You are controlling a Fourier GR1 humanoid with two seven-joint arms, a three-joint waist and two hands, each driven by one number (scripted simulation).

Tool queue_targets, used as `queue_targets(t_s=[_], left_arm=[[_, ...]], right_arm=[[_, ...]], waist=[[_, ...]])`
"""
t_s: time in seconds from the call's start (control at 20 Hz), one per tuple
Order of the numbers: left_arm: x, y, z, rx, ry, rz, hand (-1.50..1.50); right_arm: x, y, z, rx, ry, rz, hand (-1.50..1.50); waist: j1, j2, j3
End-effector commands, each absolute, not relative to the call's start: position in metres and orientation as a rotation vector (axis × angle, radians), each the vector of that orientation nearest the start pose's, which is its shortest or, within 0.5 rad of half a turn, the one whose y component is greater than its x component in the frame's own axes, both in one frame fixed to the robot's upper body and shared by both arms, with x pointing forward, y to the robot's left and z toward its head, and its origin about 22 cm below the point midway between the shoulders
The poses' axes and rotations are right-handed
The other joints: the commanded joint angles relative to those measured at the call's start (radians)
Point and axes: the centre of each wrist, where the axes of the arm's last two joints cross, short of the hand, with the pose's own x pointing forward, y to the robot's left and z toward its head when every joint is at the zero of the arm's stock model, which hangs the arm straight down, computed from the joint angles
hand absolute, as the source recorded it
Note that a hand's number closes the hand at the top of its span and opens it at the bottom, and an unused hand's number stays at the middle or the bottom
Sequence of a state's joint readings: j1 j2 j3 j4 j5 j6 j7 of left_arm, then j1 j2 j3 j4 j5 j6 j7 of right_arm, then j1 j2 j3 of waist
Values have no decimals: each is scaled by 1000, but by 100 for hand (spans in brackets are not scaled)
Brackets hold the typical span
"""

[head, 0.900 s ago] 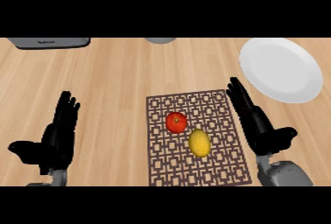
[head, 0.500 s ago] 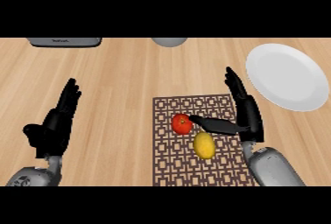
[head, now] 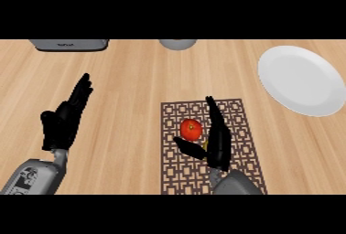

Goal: Pick the lemon from the placemat and place it in the plate

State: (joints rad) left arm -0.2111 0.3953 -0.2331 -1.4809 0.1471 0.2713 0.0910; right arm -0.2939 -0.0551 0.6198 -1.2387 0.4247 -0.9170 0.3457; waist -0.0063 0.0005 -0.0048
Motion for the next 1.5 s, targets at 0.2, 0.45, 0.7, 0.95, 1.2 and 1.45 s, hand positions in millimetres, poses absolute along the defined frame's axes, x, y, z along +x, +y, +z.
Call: queue_targets(t_s=[0.2,0.45,0.7,0.95,1.2,1.45], left_arm=[[294,267,48,250,-1537,-188,0],[291,263,40,248,-1528,-190,0],[290,274,41,276,-1543,-202,0],[291,248,31,238,-1551,-200,0],[296,265,43,232,-1553,-225,0],[300,240,41,218,-1577,-208,0]], right_arm=[[250,-74,-10,-906,-1594,281,-150],[246,-78,34,-944,-1360,447,-150],[240,-73,67,-916,-1084,563,-150],[228,-63,108,-907,-963,614,-150],[237,-79,119,-888,-872,597,-150],[244,-85,106,-845,-860,610,-150]], waist=[[-24,-14,0],[-44,-21,-1],[-26,-15,0],[-21,-9,2],[-1,-4,3],[6,-1,4]])
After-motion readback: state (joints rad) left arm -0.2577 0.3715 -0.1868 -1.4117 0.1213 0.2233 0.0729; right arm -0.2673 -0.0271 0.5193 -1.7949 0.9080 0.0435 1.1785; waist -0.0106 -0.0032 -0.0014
